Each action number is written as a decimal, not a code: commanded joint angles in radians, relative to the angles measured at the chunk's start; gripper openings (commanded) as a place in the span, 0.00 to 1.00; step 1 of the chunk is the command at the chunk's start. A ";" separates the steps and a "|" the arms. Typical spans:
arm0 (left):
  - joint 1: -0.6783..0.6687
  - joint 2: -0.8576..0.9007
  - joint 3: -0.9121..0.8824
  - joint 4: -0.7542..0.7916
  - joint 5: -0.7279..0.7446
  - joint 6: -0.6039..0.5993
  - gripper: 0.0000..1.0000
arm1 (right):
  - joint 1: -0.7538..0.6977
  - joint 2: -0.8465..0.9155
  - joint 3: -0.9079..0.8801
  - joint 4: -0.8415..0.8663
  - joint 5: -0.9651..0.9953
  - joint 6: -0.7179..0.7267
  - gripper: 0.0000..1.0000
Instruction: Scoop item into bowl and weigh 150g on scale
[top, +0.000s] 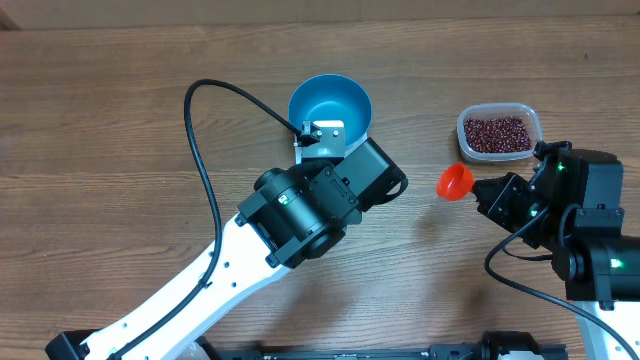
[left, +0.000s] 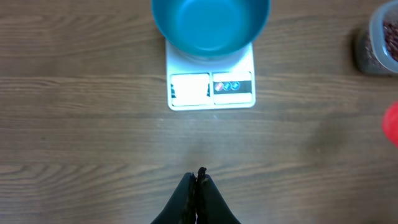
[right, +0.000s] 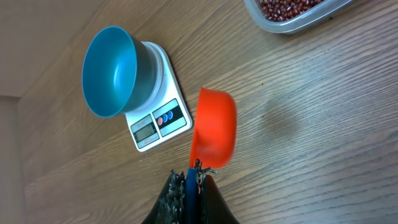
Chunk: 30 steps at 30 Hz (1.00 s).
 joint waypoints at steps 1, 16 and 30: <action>0.001 -0.006 -0.033 0.013 -0.071 0.029 0.05 | 0.003 -0.010 0.026 0.005 0.028 -0.006 0.04; 0.009 -0.006 -0.387 0.476 0.065 0.215 0.05 | 0.004 -0.010 0.026 0.002 0.056 -0.006 0.04; 0.101 -0.005 -0.710 0.875 0.200 0.240 0.04 | 0.004 -0.009 0.026 0.002 0.056 -0.005 0.04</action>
